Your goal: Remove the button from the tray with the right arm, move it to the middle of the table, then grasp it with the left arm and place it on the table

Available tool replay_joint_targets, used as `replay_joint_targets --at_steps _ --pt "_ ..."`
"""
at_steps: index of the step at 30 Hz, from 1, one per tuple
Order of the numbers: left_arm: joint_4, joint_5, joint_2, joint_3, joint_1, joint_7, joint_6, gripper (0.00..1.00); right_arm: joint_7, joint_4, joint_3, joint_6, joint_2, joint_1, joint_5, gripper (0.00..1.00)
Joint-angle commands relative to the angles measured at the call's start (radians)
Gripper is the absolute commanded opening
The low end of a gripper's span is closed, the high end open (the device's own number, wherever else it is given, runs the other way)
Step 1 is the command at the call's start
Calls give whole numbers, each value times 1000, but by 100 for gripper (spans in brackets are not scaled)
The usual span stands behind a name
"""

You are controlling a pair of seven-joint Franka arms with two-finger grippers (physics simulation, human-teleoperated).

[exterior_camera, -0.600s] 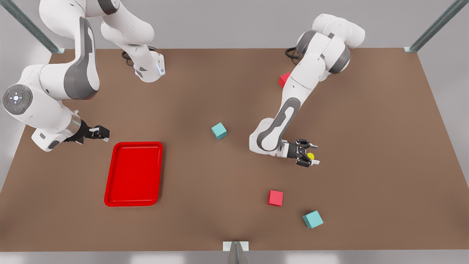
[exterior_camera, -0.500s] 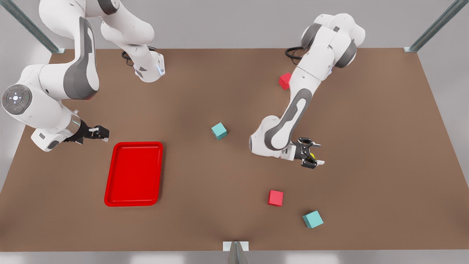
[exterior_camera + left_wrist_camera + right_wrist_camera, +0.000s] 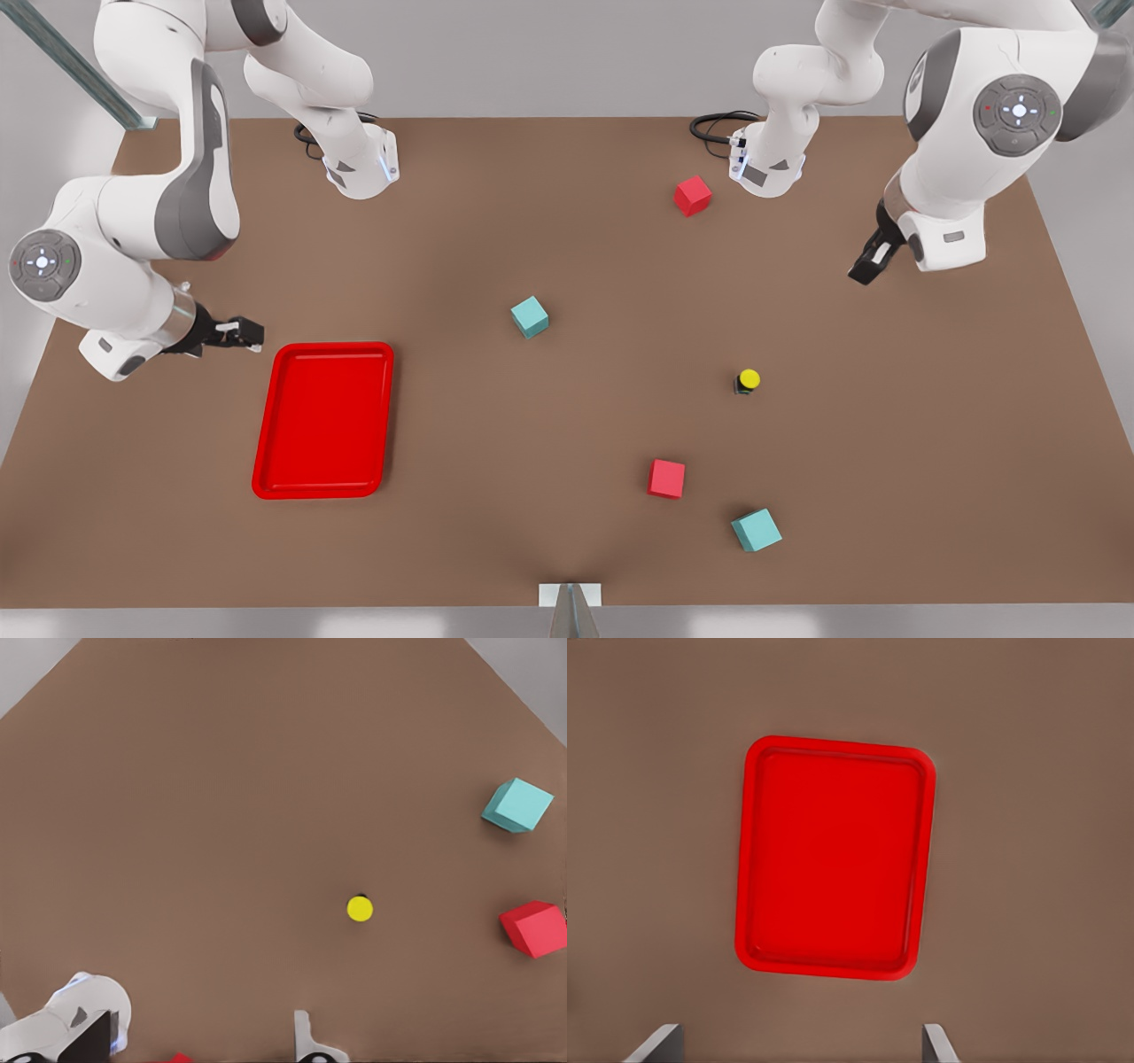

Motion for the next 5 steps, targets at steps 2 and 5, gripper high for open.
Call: replay_joint_targets --at_steps 2,5 --pt "-1 -19 -3 0 21 1249 18 100 0 1 0 1 0 -1 -5 100" --pt "-1 -19 -3 0 21 1247 18 100 1 1 -1 1 0 -2 -5 100"
